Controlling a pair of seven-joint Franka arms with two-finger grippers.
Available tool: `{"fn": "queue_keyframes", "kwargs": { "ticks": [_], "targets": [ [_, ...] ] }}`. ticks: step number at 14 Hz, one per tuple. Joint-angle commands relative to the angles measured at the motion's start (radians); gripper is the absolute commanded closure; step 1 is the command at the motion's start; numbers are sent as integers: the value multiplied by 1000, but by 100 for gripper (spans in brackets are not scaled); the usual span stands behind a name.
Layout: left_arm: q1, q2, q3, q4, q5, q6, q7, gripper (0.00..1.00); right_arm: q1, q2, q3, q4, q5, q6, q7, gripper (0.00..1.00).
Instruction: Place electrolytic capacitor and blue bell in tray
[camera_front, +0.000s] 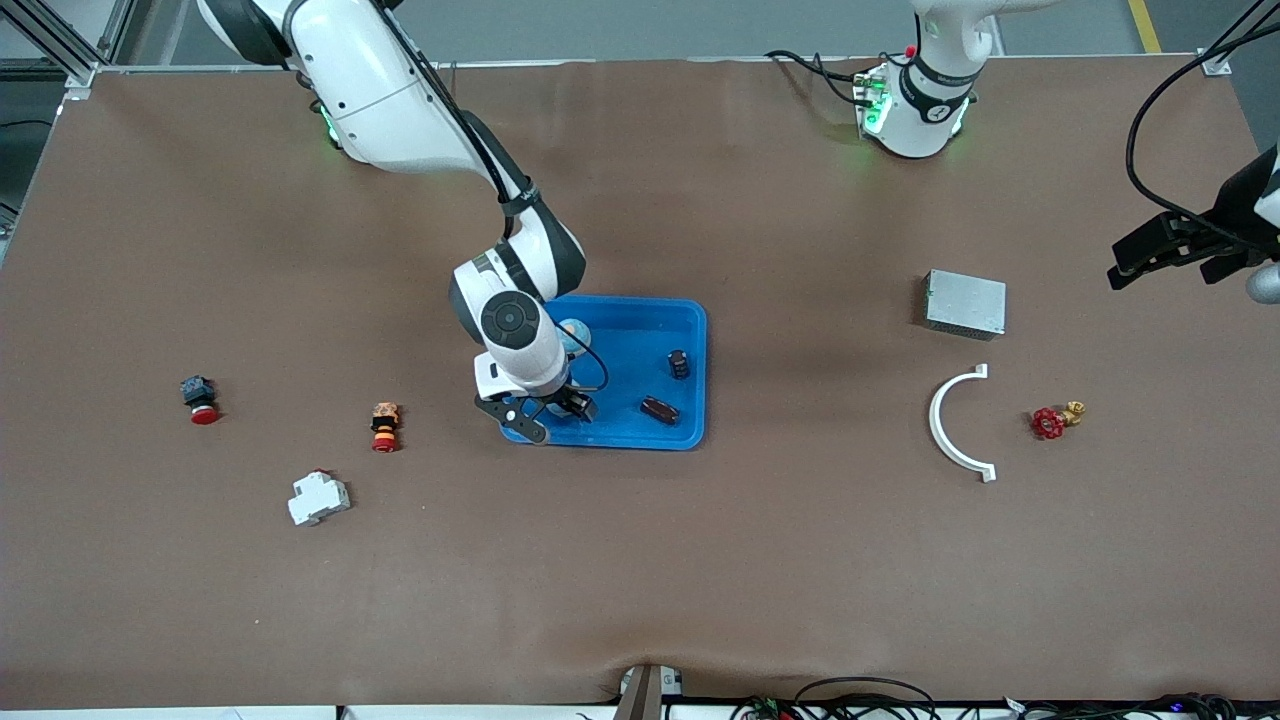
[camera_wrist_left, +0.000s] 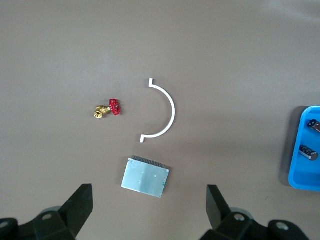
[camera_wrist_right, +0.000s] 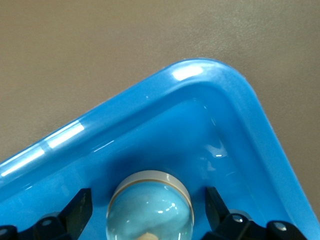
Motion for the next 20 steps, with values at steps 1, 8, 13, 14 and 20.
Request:
{"fn": "queue_keyframes", "kwargs": {
  "ticks": [1, 8, 13, 14, 20],
  "targets": [
    [4, 1, -7, 8, -3, -8, -9, 0, 8, -3, -4, 31, -11, -45, 13, 0],
    [5, -4, -7, 10, -2, -8, -6, 0, -84, -61, -3, 273, 1, -449, -119, 0],
    [10, -8, -6, 10, -2, -9, -5, 0, -233, -174, -6, 273, -11, -564, -430, 0],
    [10, -8, -6, 10, -3, -9, -5, 0, -273, -192, -6, 273, -11, -573, -509, 0],
    [8, -5, -6, 10, -3, -8, -6, 0, -512, -299, -6, 267, -10, -694, -965, 0]
  ]
}}
